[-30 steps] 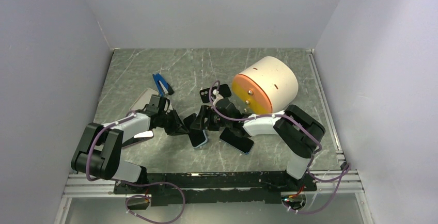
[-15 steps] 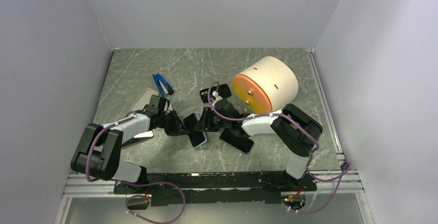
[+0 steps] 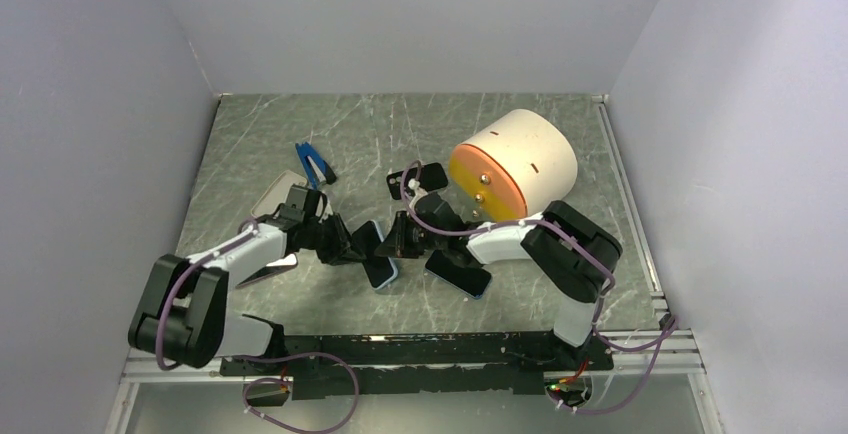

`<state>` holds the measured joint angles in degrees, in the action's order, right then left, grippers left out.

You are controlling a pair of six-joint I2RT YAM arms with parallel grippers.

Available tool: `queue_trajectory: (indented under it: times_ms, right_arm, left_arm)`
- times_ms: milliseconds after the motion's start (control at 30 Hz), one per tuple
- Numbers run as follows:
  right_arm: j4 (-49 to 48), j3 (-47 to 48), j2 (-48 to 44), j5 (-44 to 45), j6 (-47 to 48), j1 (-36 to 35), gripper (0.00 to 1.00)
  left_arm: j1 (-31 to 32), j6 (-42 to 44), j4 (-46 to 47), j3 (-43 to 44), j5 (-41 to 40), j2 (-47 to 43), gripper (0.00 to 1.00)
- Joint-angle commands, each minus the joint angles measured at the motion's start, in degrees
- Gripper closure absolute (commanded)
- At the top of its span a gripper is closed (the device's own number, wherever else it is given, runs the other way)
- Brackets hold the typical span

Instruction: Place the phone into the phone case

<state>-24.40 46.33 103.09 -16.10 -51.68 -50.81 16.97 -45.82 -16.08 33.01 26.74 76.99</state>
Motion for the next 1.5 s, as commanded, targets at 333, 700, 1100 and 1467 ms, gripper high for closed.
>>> queue_trajectory:
  times_ms: [333, 700, 1100, 1467]
  right_arm:
    - [-10.8, -4.7, -17.7, -4.0, 1.8, 4.4, 1.0]
    - [-21.2, -10.1, -32.6, -10.1, -1.5, 7.6, 1.0]
    - [-37.9, -12.8, -33.4, -14.0, -11.1, 7.6, 1.0]
    - [-32.8, -10.6, -33.1, -10.4, -9.8, 7.6, 1.0]
  left_arm:
    - [-0.8, 5.2, -17.2, 17.2, -0.2, -22.9, 0.06]
    - [-1.1, -4.4, -2.1, 14.4, 13.8, -29.7, 0.1]
    - [-1.1, -18.3, 22.9, 8.4, 26.5, -29.6, 0.23]
    - [-1.1, -14.0, 17.3, 11.2, 25.4, -28.2, 0.79]
